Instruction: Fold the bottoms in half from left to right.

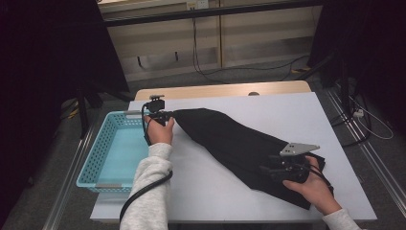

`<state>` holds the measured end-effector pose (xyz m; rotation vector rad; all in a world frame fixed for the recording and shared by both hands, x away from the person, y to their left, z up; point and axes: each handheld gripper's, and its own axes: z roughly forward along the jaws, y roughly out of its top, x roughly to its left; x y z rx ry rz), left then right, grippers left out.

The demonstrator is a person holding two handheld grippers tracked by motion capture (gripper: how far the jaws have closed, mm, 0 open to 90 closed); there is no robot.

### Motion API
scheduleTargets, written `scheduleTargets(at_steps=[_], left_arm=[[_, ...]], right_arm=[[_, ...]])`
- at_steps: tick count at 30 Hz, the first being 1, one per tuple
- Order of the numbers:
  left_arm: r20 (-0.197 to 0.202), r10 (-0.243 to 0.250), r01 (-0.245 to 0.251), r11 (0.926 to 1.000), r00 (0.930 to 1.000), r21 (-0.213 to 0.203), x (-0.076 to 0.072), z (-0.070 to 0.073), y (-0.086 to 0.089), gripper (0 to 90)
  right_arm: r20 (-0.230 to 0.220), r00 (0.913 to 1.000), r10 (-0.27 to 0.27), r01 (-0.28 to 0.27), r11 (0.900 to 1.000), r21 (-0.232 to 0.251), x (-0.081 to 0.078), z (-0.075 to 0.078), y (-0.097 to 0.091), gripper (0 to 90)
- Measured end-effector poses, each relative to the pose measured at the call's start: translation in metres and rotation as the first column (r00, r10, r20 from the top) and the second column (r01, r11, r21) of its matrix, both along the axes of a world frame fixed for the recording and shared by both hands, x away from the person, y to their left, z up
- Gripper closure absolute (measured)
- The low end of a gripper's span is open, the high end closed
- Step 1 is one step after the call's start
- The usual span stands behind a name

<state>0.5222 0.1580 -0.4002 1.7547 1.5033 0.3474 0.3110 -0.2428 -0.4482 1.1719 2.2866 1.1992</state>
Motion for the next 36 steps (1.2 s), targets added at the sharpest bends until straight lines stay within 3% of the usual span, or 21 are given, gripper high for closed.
scheduleTargets(at_steps=[7,24,28,31,36], left_arm=[[0.017,-0.001,0.001,1.0,0.9999,-0.002,-0.002,0.01,0.005,88.4],[0.005,0.009,-0.009,1.0,0.9999,0.002,0.0,0.028,0.017,88.4],[0.0,-0.025,0.025,0.9997,0.9997,-0.006,-0.003,0.025,0.008,88.4],[-0.006,-0.078,0.078,0.9967,0.9969,-0.021,-0.007,0.022,-0.003,88.4],[0.003,-0.168,0.168,0.9843,0.9858,-0.054,-0.02,0.015,-0.021,88.4]], right_arm=[[-0.002,0.9999,-0.015,0.015,0.9999,0.001,0.001,-0.002,0.001,35.4],[-0.014,0.9998,-0.016,0.016,0.9999,-0.002,0.002,-0.004,0.004,29.2],[-0.017,0.9998,-0.014,0.014,0.9999,-0.001,0.002,-0.004,0.005,27.6],[-0.017,0.9997,-0.015,0.015,0.9999,-0.002,0.002,-0.005,0.005,27.0],[-0.019,0.9996,-0.019,0.019,0.9998,-0.001,0.002,-0.005,0.006,26.4]])
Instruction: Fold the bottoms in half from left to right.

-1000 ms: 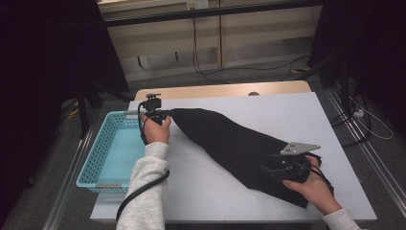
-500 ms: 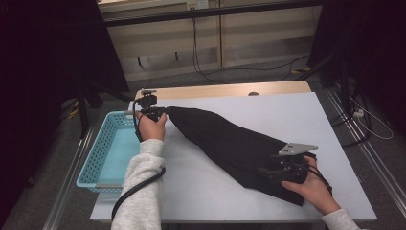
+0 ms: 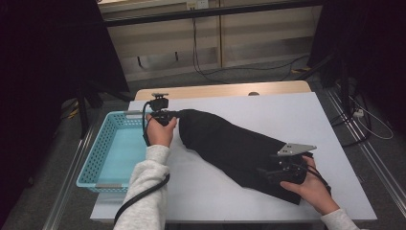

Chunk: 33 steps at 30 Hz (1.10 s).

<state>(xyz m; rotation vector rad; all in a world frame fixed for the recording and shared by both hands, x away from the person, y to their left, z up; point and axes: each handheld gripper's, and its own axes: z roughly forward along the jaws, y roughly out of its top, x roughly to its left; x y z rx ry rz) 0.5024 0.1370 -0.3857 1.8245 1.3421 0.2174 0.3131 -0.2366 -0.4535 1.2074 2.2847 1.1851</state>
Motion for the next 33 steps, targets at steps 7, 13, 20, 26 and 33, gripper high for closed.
scheduleTargets(at_steps=[7,13,20,26,33], left_arm=[[0.016,-0.141,0.141,0.9898,0.9899,-0.016,-0.02,-0.023,-0.028,88.4],[0.027,-0.211,0.212,0.9772,0.977,-0.013,-0.032,-0.04,-0.041,88.4],[0.044,-0.233,0.235,0.9714,0.9714,-0.035,-0.037,-0.045,-0.044,88.4],[0.055,-0.256,0.258,0.9651,0.9651,-0.042,-0.038,-0.048,-0.047,88.3],[0.062,-0.256,0.259,0.9644,0.9647,-0.052,-0.039,-0.049,-0.045,88.4]], right_arm=[[-0.004,1.0,0.008,-0.008,1.0,-0.001,0.0,-0.001,0.002,25.9],[-0.007,0.9999,0.008,-0.008,1.0,-0.002,0.0,-0.003,0.003,25.6],[-0.01,0.9999,0.007,-0.007,1.0,-0.003,0.001,-0.004,0.003,25.2],[-0.012,0.9999,0.002,-0.002,1.0,-0.003,0.002,-0.004,0.003,25.0],[-0.013,0.9999,-0.002,0.002,1.0,-0.002,0.002,-0.005,0.002,24.9]])
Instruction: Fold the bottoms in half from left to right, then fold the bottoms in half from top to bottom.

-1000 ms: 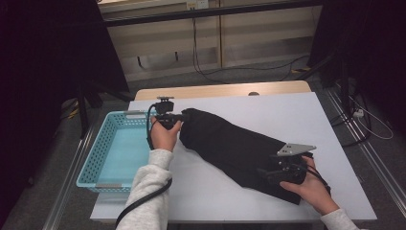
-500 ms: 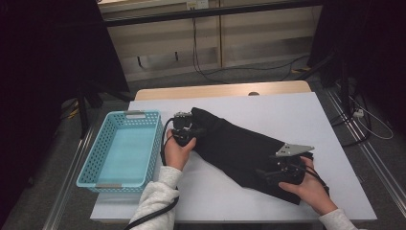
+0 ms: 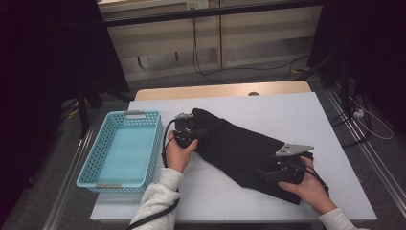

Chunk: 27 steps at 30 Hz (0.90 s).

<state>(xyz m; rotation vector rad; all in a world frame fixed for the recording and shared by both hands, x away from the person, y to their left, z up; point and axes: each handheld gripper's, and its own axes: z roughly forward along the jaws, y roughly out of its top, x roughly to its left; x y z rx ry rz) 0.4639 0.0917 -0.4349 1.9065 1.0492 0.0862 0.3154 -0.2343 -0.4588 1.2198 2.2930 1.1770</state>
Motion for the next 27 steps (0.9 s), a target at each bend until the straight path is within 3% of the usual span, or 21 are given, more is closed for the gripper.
scheduleTargets(at_steps=[6,11,16,18,20,21,23,27], left_arm=[[0.003,-0.016,0.016,0.9996,0.9999,-0.022,-0.001,0.004,-0.002,88.4],[0.01,-0.084,0.084,0.9957,0.9964,-0.038,-0.01,0.011,-0.016,88.3],[-0.004,-0.162,0.162,0.9865,0.9867,-0.021,-0.023,0.004,-0.033,87.0],[-0.004,-0.16,0.16,0.9868,0.987,-0.024,-0.024,0.002,-0.035,70.6],[-0.018,-0.153,0.153,0.9877,0.988,-0.035,-0.023,0.003,-0.035,63.7],[-0.022,-0.147,0.146,0.9887,0.9889,-0.032,-0.023,0.005,-0.033,52.0],[0.033,-0.113,0.114,0.9933,0.993,-0.019,-0.021,0.012,-0.025,44.8],[0.086,-0.018,0.02,0.9997,0.9961,-0.014,-0.012,0.024,-0.003,30.9]], right_arm=[[0.001,1.0,0.003,-0.003,1.0,0.001,0.0,0.0,0.0,24.9],[-0.003,1.0,-0.006,0.006,1.0,0.002,0.0,0.0,-0.003,24.9],[-0.002,0.9999,-0.016,0.016,0.9999,0.007,0.001,0.0,-0.006,24.5],[-0.004,0.9998,-0.02,0.02,0.9998,0.01,0.002,0.0,-0.007,24.3],[-0.004,0.9998,-0.02,0.02,0.9998,0.01,0.002,0.0,-0.007,24.3],[-0.002,0.9998,-0.018,0.018,0.9998,0.01,0.002,0.0,-0.006,24.3],[-0.002,0.9999,-0.014,0.014,0.9999,0.009,0.002,0.001,-0.005,24.3],[0.002,1.0,-0.009,0.009,0.9999,0.01,0.002,0.001,-0.004,24.3]])
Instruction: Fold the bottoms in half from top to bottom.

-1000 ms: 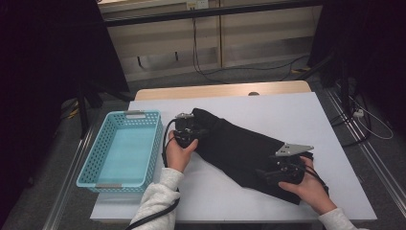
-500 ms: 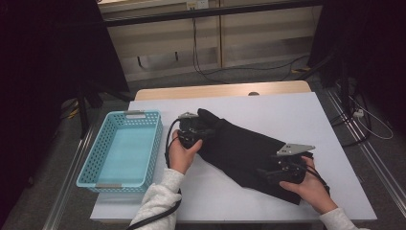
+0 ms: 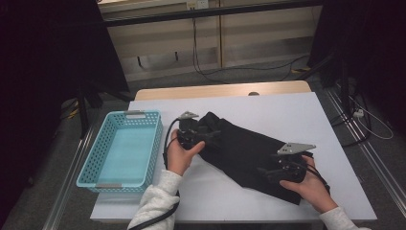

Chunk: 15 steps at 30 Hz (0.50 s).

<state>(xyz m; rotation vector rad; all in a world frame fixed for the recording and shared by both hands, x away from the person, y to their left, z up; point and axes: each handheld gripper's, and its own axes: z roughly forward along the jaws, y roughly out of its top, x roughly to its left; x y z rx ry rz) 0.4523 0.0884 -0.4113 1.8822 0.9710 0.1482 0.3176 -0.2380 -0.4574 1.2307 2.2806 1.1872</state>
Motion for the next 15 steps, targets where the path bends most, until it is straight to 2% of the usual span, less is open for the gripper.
scheduleTargets(at_steps=[2,3,4,5,6,8,9,10,11,12,13,14,15], left_arm=[[0.009,0.057,-0.058,0.9979,0.9983,0.031,0.006,0.002,0.013,29.9],[-0.003,0.079,-0.078,0.9966,0.9969,0.024,0.008,0.001,0.017,29.5],[-0.012,0.094,-0.094,0.9952,0.9955,0.026,0.01,0.0,0.02,28.6],[-0.027,0.103,-0.102,0.9936,0.9943,0.05,0.014,-0.005,0.022,28.5],[-0.047,0.109,-0.106,0.9928,0.993,0.055,0.017,-0.009,0.023,28.8],[-0.061,0.131,-0.126,0.9881,0.9894,0.088,0.023,-0.016,0.025,29.3],[-0.069,0.155,-0.15,0.9855,0.9855,0.08,0.026,-0.019,0.026,30.0],[-0.085,0.158,-0.154,0.9868,0.9837,0.049,0.029,-0.021,0.026,29.7],[-0.095,0.152,-0.149,0.988,0.9838,0.04,0.031,-0.023,0.025,29.7],[-0.102,0.162,-0.157,0.9861,0.9815,0.055,0.033,-0.025,0.024,29.6],[-0.111,0.162,-0.157,0.9861,0.9805,0.052,0.035,-0.027,0.023,28.8],[-0.121,0.162,-0.156,0.9861,0.9794,0.058,0.037,-0.029,0.022,32.4],[-0.126,0.177,-0.169,0.9827,0.9761,0.077,0.039,-0.03,0.021,36.5]], right_arm=[[-0.002,1.0,0.003,-0.003,1.0,0.001,0.0,0.0,0.001,24.3],[-0.003,1.0,0.005,-0.005,1.0,0.0,0.0,0.0,0.001,24.3],[-0.003,1.0,0.005,-0.005,1.0,-0.001,0.0,-0.001,0.001,24.2],[-0.003,1.0,0.005,-0.005,1.0,0.0,0.0,-0.001,0.001,24.3],[-0.004,1.0,0.006,-0.006,1.0,0.001,0.001,-0.001,0.002,24.2],[-0.008,0.9999,0.006,-0.006,1.0,-0.001,0.001,-0.001,0.002,24.3],[-0.008,0.9999,0.008,-0.008,1.0,-0.002,0.001,-0.002,0.002,24.3],[-0.007,0.9999,0.012,-0.012,0.9999,-0.002,0.0,-0.002,0.003,24.3],[-0.007,0.9999,0.013,-0.013,0.9999,-0.002,0.0,-0.002,0.003,24.3],[-0.007,0.9999,0.014,-0.014,0.9999,-0.002,0.0,-0.001,0.003,24.3],[-0.007,0.9999,0.012,-0.012,0.9999,-0.001,0.0,-0.001,0.003,24.3],[-0.007,0.9999,0.012,-0.012,0.9999,-0.001,0.001,-0.001,0.003,24.3],[-0.009,0.9999,0.012,-0.012,0.9999,-0.001,0.001,-0.001,0.002,24.3]])
